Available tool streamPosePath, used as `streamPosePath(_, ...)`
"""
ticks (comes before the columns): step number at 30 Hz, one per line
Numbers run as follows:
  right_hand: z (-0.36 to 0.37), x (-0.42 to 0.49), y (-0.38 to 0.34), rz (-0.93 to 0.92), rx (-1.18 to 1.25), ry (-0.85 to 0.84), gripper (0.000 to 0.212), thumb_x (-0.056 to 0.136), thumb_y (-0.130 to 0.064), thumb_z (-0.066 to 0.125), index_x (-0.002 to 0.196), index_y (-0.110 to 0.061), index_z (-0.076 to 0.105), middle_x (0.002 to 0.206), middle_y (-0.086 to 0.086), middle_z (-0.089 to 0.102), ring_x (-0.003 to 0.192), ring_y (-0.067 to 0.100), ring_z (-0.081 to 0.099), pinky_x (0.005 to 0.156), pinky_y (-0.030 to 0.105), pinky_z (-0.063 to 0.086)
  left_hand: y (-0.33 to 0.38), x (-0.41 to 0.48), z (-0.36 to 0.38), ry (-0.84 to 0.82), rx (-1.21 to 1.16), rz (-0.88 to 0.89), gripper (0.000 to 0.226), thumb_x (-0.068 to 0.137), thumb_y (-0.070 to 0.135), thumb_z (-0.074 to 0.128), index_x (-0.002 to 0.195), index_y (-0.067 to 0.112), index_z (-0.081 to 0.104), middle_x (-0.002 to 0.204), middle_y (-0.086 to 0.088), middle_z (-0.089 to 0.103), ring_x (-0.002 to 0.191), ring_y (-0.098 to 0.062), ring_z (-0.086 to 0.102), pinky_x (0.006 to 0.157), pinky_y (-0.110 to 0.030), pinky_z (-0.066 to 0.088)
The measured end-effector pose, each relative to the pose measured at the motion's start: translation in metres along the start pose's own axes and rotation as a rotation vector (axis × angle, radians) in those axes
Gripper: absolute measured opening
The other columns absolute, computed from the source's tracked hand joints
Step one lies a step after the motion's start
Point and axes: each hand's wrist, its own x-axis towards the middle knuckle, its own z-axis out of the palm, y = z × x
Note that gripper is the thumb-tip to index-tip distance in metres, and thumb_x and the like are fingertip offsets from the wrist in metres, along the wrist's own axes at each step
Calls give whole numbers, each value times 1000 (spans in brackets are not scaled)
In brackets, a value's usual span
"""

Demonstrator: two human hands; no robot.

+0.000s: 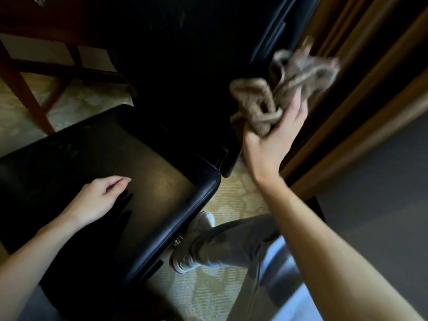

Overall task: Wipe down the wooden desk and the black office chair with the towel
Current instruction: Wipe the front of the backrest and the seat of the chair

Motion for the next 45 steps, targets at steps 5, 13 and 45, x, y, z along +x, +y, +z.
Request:
streamPosePath(5, 44, 20, -11, -99, -204, -116, 98, 67, -30, 67, 158, -30, 31, 162, 7, 28, 140, 30, 33, 106, 25, 37, 5, -1, 9, 16, -11, -2, 29, 103, 45, 53, 122, 35, 72, 122, 12, 72, 122, -11, 62, 108, -32, 42)
streamPosePath(13, 69, -126, 62, 415, -224, -648, 67, 74, -26, 70, 132, -30, 37, 138, 4, 48, 124, 33, 53, 94, 40, 49, 12, 0, -13, 78, -33, -2, 32, 103, 44, 53, 126, 32, 71, 124, 13, 71, 122, -8, 62, 106, -28, 43)
streamPosePath(45, 294, -107, -139, -290, -298, -786, 77, 67, -50, 61, 140, -35, 42, 134, 8, 49, 129, 34, 44, 106, 52, 38, -42, -54, -185, 354, 218, -216, 57, 100, 48, 54, 152, 29, 41, 141, -1, 57, 128, -26, 55, 97, -41, 48)
